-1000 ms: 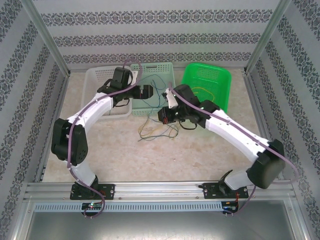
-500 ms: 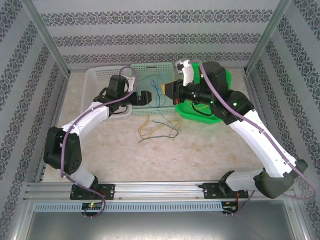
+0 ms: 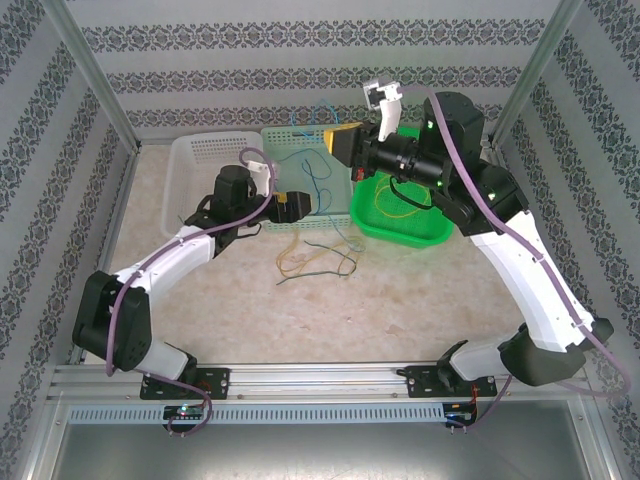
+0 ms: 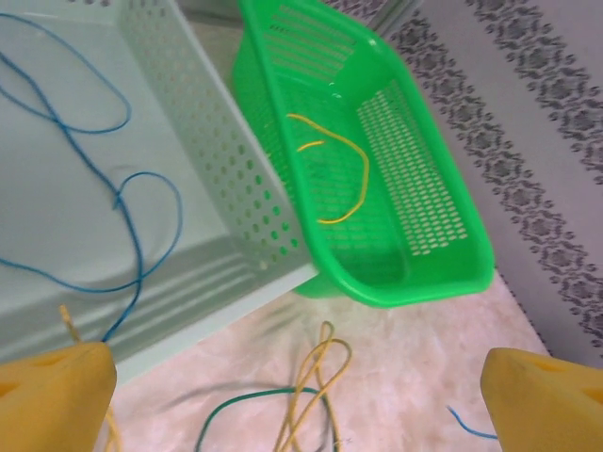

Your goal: Untangle the cables

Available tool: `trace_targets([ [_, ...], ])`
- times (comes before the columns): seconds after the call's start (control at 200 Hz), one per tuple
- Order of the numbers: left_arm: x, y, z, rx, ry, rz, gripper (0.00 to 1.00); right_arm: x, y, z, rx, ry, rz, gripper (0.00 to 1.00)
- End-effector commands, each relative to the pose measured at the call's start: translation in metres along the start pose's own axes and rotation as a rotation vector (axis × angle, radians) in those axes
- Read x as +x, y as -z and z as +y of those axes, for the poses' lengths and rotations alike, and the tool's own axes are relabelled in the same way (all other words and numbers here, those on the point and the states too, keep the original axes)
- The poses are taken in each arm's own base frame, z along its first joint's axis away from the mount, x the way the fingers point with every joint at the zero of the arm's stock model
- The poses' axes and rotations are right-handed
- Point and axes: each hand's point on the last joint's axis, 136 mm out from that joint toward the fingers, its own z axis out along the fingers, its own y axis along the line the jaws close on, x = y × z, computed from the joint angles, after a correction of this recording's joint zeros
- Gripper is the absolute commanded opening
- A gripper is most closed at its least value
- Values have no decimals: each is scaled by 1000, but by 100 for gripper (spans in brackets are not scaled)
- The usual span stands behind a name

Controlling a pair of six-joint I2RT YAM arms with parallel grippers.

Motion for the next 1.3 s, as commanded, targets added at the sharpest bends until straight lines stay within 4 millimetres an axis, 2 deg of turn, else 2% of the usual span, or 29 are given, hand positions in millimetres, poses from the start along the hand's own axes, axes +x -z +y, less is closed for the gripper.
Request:
trace_targets([
  [0.0,-32,8,-49,143,-83,-121,100,-12,-1,9,-52,14,-30,0],
  [0.07,-42,9,-62,169,-109,-150,100,-13,-2,10,-56,12,-31,0],
  [0.16,-54,11,-69,169,-114,-198,100,-12,-1,8,-49,14,-33,0],
  [0.275,-62,14,-62,122,-102,-242,100,-9,-3,3,-32,11,-28,0],
  [0.355,-58,13,-52,75,-95,-226,100,-7,-8,-3,-20,3,-23,0],
  [0.485,-53,12,-53,84,-95,-208,100,-8,-17,-11,-18,-12,-25,0],
  [0.545,-53,12,-43,28,-90,-207,100,-12,-21,-19,-6,-19,-40,0],
  [0.674,-50,22,2,-214,-38,-203,100,-26,-28,-41,10,-79,-87,0],
  [0.944,-37,63,61,-491,73,-242,100,-46,-52,-68,-11,-121,-122,0],
  [1.024,-32,68,66,-496,92,-238,100,-48,-60,-76,-13,-131,-122,0],
  [1.139,-29,69,64,-477,88,-231,100,-41,-76,-98,3,-172,-94,0],
  [1.294,-30,66,55,-413,59,-225,100,-12,-104,-139,50,-239,-25,0],
])
